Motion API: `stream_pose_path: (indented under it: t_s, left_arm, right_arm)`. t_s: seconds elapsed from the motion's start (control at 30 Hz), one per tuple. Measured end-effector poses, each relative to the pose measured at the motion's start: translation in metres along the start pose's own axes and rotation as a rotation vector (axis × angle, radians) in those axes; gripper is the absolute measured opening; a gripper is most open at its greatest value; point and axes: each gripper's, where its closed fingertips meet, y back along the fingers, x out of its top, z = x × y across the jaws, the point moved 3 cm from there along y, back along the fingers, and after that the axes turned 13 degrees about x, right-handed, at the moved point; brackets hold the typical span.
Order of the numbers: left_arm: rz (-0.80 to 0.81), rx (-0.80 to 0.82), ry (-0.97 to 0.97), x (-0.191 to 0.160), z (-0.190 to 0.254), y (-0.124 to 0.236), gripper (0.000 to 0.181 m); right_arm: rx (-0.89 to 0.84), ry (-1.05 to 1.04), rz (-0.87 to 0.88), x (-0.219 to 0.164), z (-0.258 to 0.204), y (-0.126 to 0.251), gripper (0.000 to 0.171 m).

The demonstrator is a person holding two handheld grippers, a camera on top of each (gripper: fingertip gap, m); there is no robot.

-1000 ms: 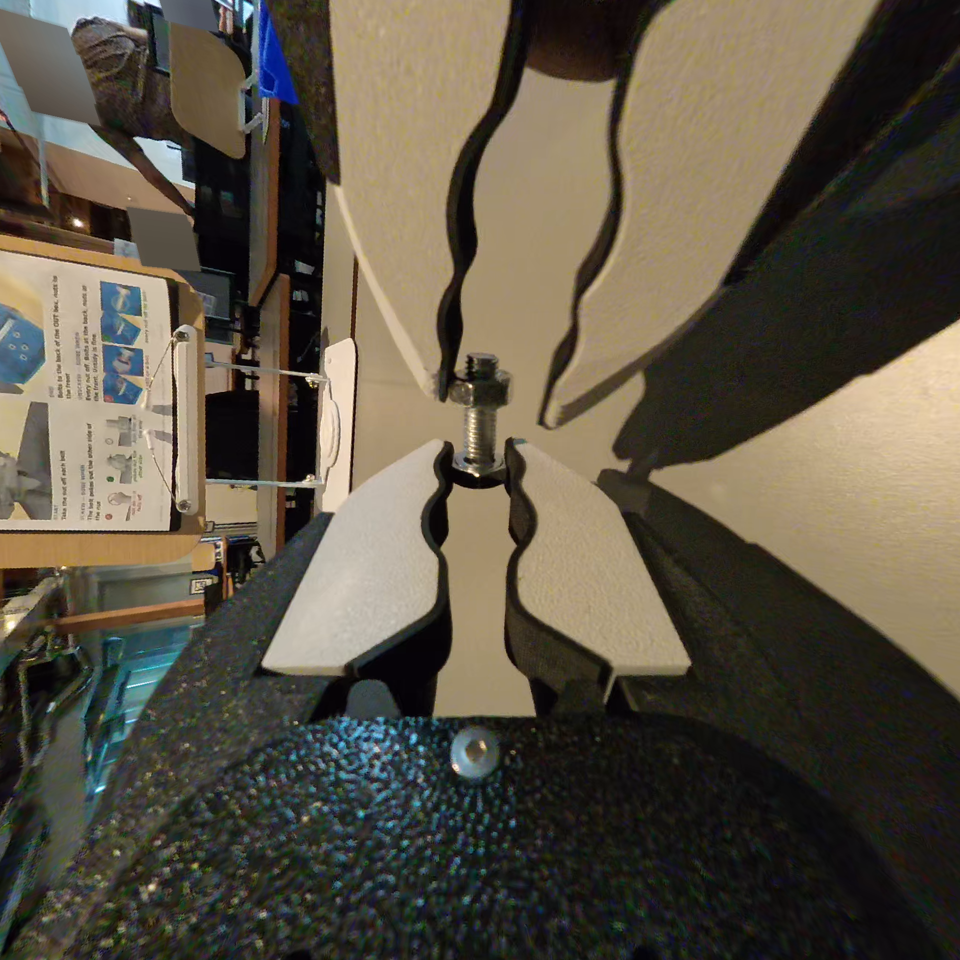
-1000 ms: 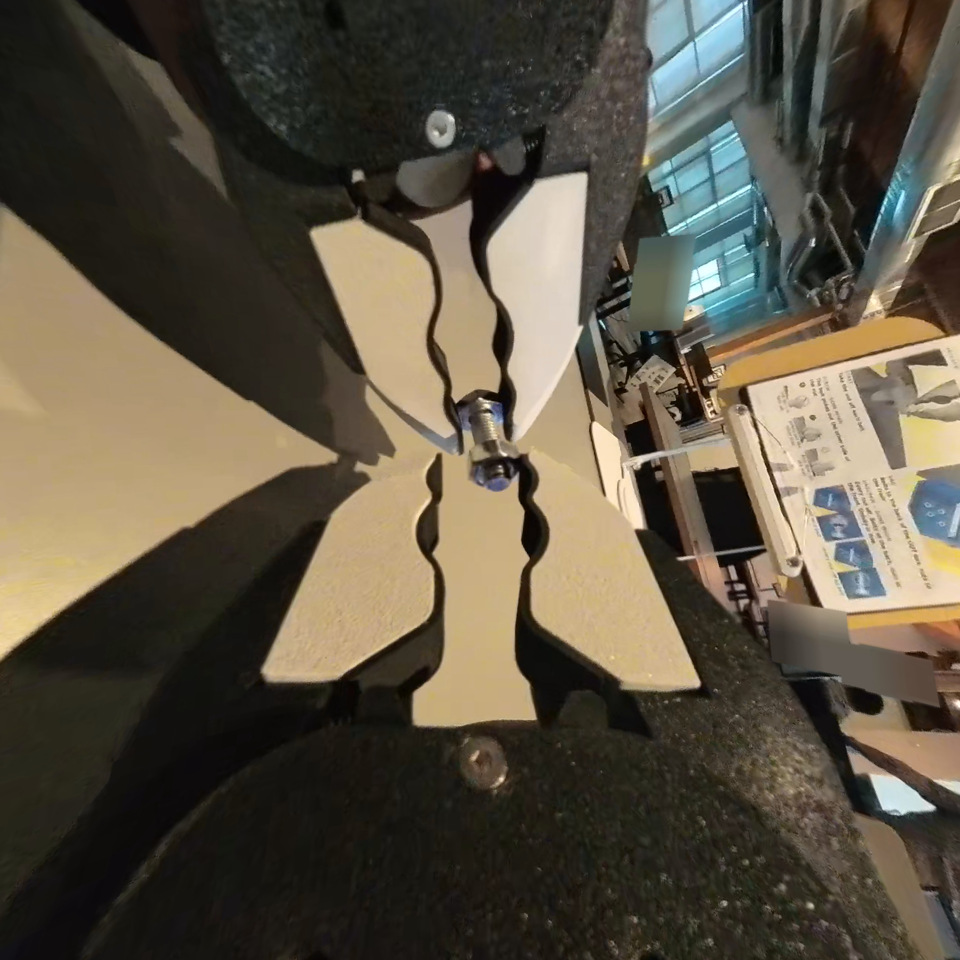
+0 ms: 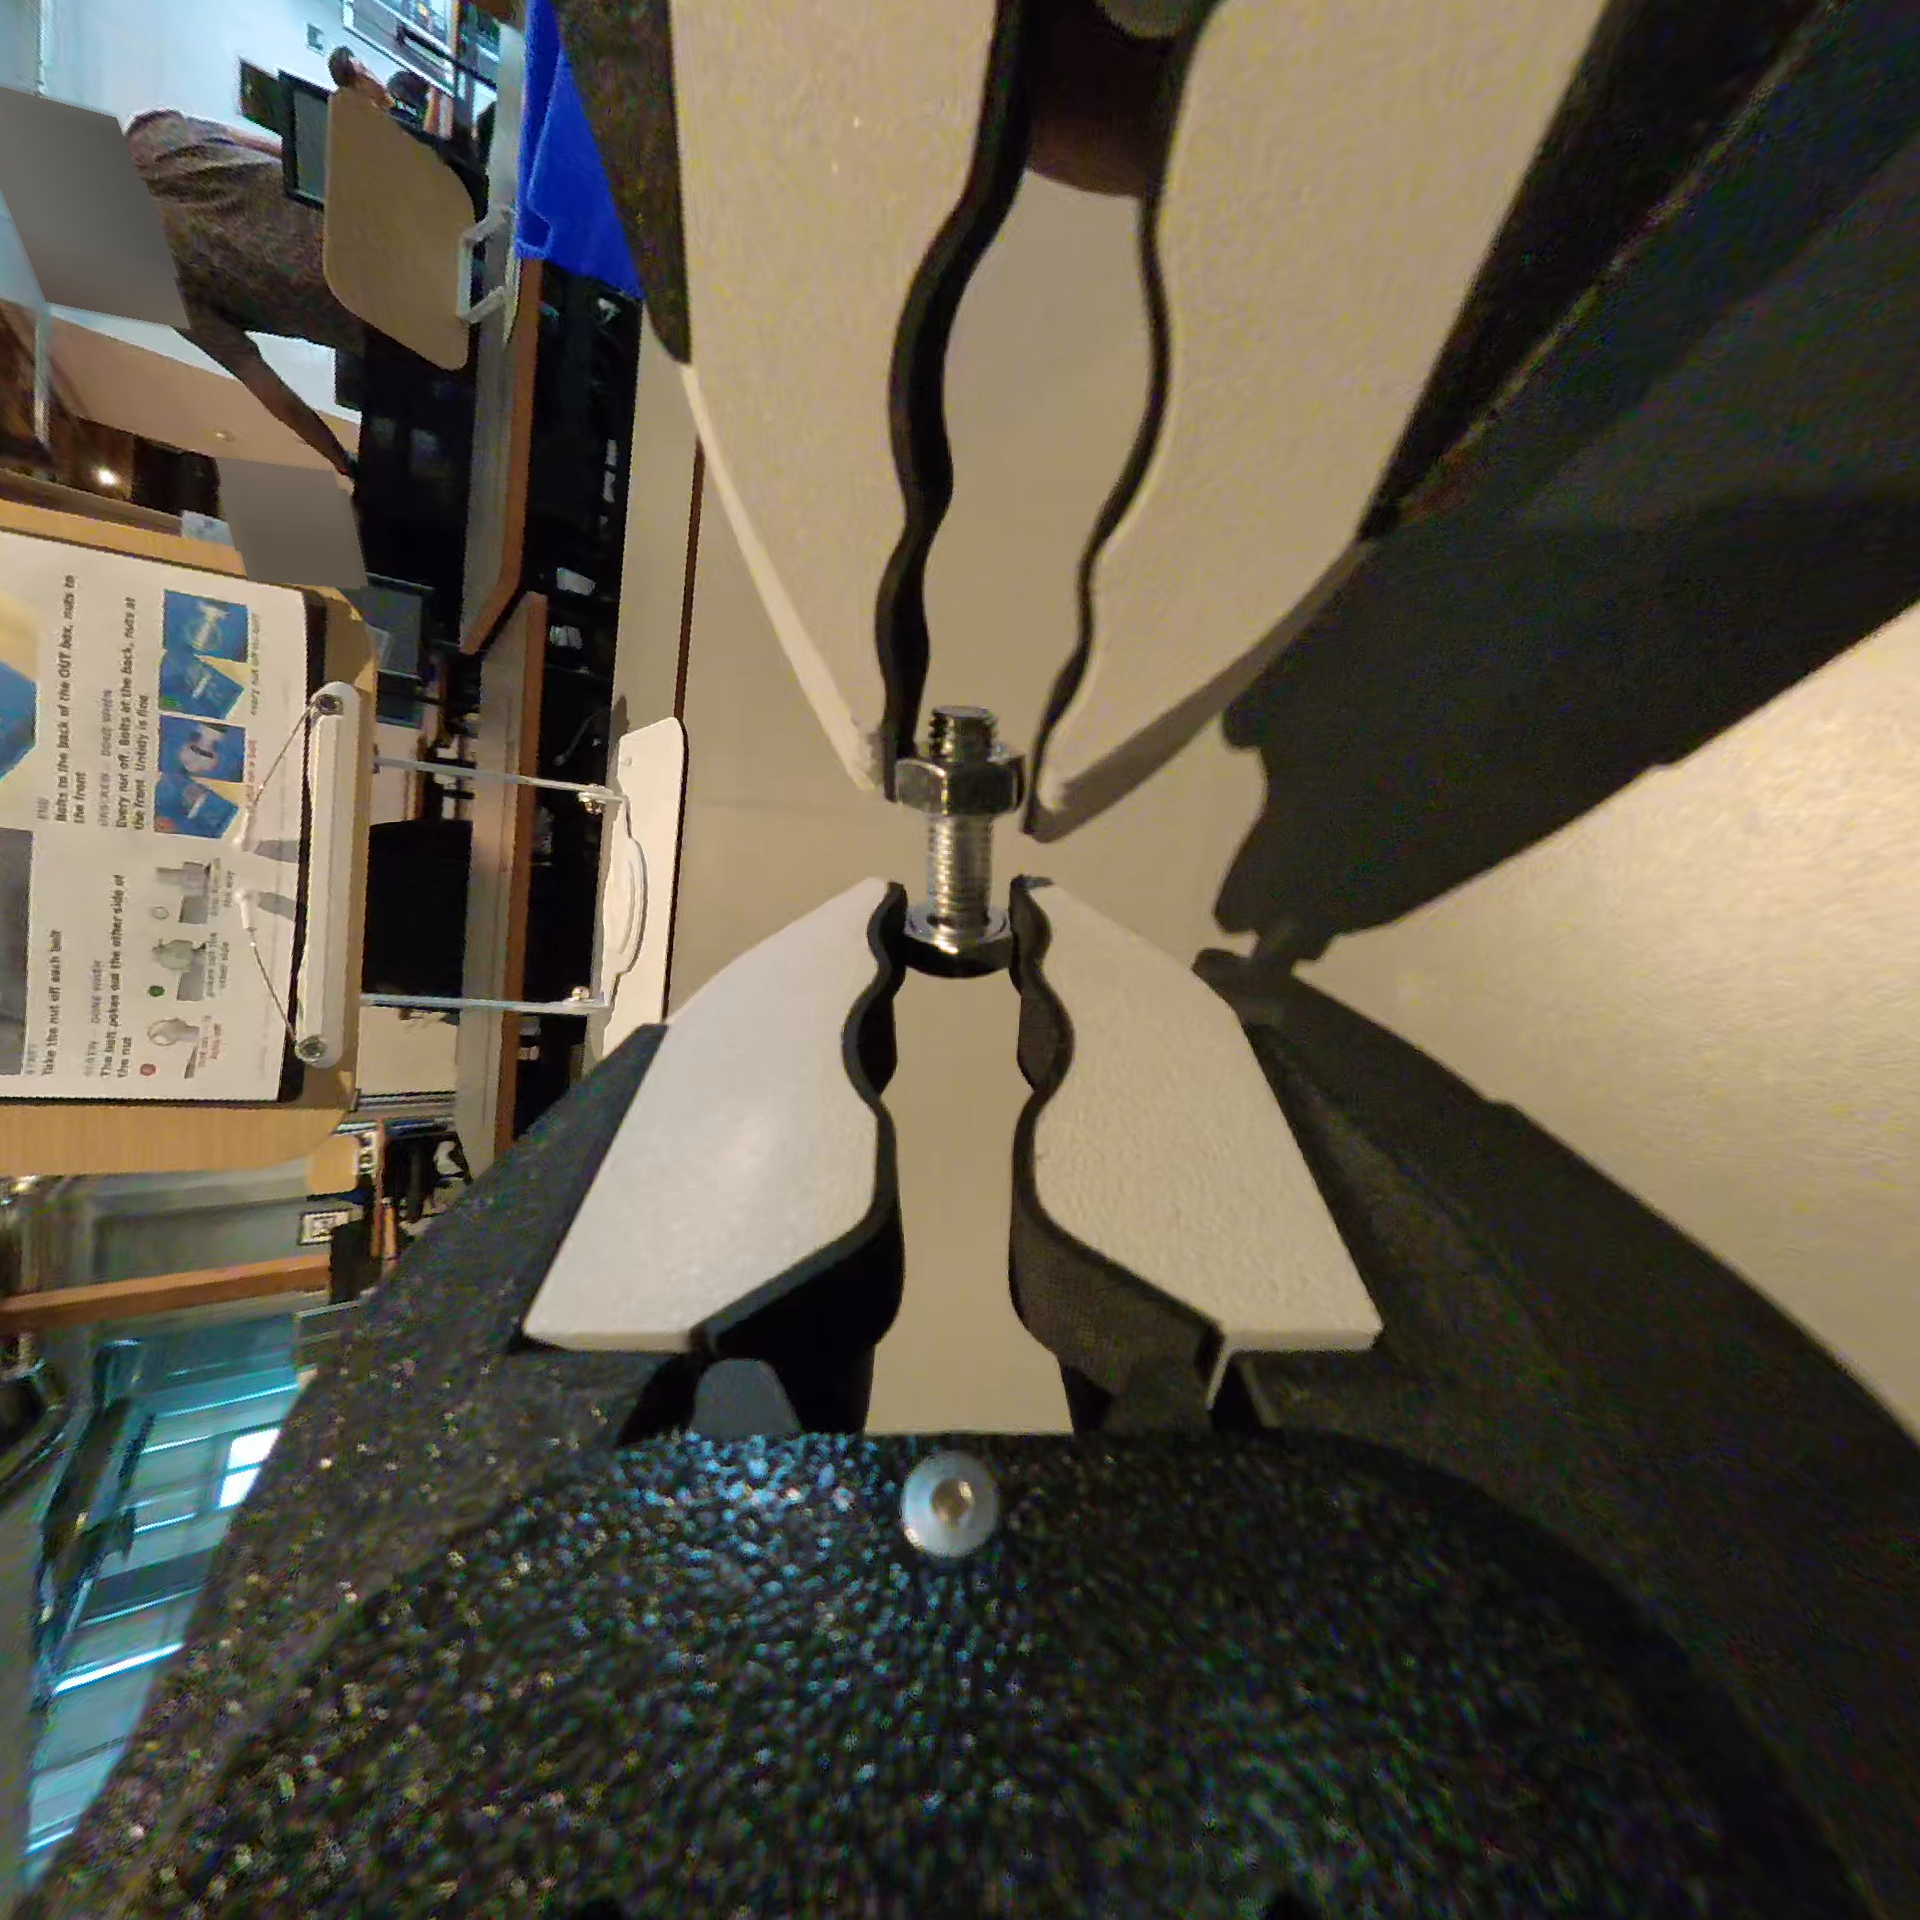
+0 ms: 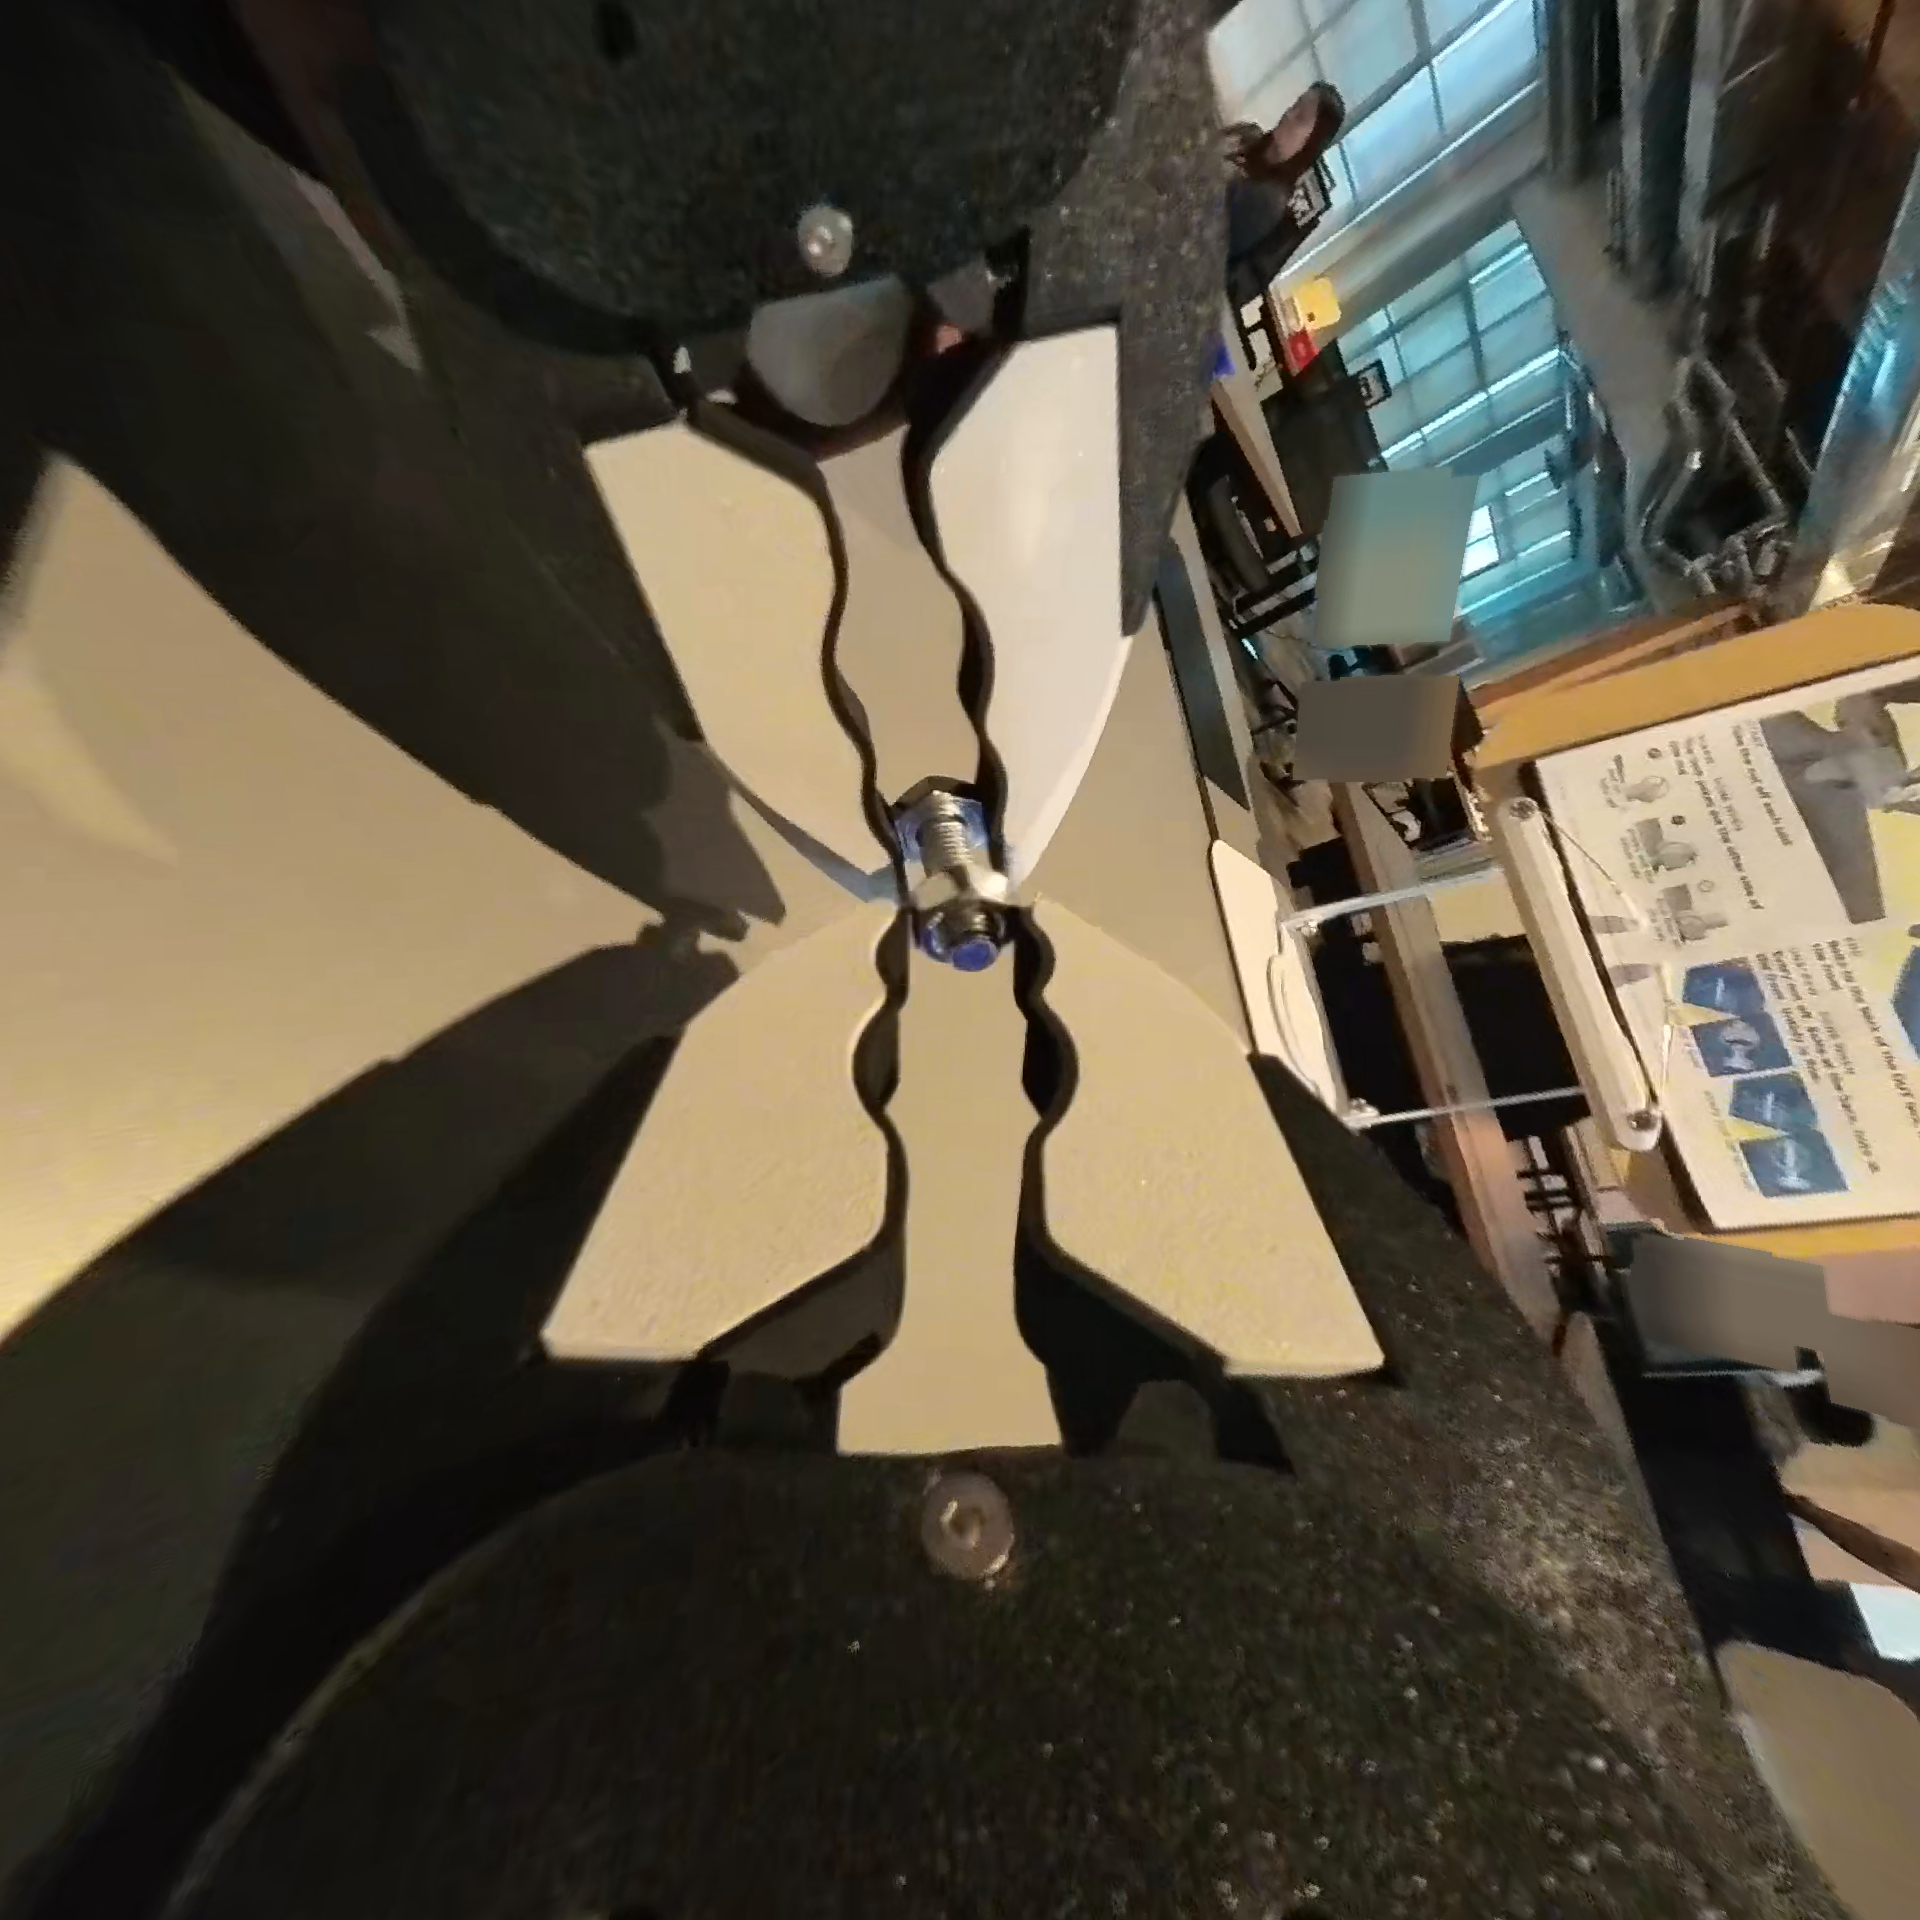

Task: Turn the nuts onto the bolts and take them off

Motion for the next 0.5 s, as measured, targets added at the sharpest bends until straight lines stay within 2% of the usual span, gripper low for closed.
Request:
stream_pose_path:
  t_s: [0.07,0.13,0.23,0.37,0.43,0.5]
  left_arm:
    - [-0.010,0.016,-0.028,-0.001,0.000,-0.001,0.019]
    - [-0.022,0.035,-0.046,-0.002,-0.001,-0.001,0.019]
    - [-0.040,0.075,-0.077,-0.004,-0.005,-0.001,0.019]
    - [-0.044,0.094,-0.050,-0.003,-0.009,-0.001,0.019]
    - [-0.052,0.101,-0.038,-0.004,-0.011,0.000,0.019]
    - [-0.062,0.092,-0.030,-0.006,-0.010,-0.001,0.019]
  right_arm:
    - [0.014,-0.055,0.001,0.000,0.000,-0.001,0.018]
    - [0.061,-0.197,0.033,0.000,0.001,-0.003,0.018]
    - [0.213,-0.572,0.160,0.001,0.005,-0.004,0.018]
    - [0.443,-1.021,0.419,0.000,0.010,-0.002,0.018]
    - [0.494,-1.087,0.518,0.001,0.014,0.002,0.026]
    - [0.457,-0.996,0.514,0.000,0.016,0.005,0.031]
